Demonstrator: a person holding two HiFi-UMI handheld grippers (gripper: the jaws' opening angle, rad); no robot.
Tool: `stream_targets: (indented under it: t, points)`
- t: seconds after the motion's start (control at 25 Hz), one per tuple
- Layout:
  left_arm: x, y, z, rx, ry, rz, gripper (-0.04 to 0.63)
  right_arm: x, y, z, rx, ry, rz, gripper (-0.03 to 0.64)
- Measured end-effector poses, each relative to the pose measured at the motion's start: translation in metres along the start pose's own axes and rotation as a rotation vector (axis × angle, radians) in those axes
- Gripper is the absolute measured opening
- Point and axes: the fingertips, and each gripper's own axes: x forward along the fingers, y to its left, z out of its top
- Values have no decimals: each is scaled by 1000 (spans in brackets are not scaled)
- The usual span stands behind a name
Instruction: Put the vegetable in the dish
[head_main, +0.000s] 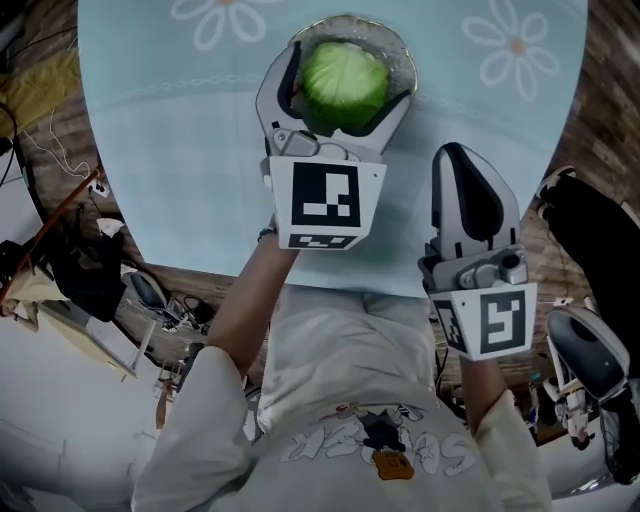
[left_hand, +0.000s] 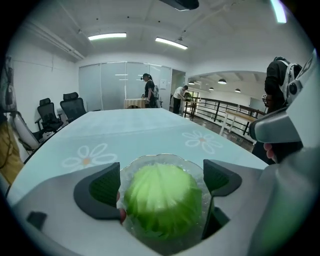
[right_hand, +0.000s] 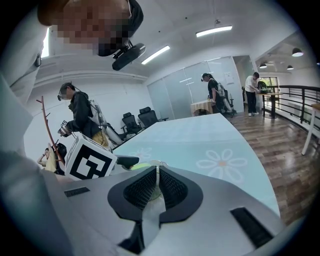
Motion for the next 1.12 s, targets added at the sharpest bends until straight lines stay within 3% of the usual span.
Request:
stream_targets:
  t: [0.52,0.92,1.12]
  points:
    - [-28,8,13,-51,-17,54,502,-13,8,15,-18,-27,0,23]
    - [-62,-2,33,-73,-73,2,413,-30,28,30,-61,-54,6,23]
    - [-84,-6,44,-59,-89,-4,408,-40,38,41,-78,-74,8,23]
